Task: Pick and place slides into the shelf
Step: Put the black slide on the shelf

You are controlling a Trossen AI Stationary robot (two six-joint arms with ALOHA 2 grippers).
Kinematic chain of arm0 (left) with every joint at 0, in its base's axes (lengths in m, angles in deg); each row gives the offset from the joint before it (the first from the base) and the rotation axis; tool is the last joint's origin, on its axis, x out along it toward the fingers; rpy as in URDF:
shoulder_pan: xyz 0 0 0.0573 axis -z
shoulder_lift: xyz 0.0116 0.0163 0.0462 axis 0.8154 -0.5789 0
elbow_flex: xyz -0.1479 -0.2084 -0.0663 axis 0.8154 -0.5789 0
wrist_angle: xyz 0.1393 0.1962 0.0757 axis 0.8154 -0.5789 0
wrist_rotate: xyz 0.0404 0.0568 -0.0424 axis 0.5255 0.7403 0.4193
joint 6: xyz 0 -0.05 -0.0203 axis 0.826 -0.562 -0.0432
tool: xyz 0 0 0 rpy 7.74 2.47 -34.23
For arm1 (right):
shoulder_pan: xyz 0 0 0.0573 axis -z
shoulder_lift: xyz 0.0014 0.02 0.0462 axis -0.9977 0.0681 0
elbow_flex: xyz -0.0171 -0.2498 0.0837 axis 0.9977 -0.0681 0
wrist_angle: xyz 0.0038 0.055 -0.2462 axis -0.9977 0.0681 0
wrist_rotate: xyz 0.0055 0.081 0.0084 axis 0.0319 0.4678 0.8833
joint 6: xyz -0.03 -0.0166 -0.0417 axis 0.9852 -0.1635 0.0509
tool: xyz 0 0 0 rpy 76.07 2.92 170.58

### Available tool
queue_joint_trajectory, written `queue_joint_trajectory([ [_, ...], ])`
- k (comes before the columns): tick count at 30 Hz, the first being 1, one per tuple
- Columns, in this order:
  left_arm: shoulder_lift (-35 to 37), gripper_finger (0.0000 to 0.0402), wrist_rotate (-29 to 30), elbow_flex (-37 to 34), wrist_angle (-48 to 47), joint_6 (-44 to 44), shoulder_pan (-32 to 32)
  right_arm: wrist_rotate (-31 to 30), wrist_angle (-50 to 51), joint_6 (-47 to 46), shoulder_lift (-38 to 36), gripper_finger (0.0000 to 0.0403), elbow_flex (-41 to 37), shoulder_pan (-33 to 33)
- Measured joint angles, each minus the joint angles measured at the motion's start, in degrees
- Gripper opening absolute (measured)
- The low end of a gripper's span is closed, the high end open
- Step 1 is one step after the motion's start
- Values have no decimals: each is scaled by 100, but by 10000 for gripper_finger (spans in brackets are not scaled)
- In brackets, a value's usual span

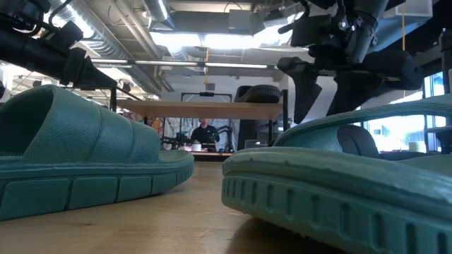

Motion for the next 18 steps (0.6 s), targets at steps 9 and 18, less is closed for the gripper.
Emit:
queue_joint_trajectory([
  [9, 0, 172, 0, 0, -5, 0, -1, 39, -463, -15, 330, 236, 4, 0],
  [18, 0, 172, 2, 0, -9, 0, -2, 63, -1173, -214, 857, 236, 4, 0],
])
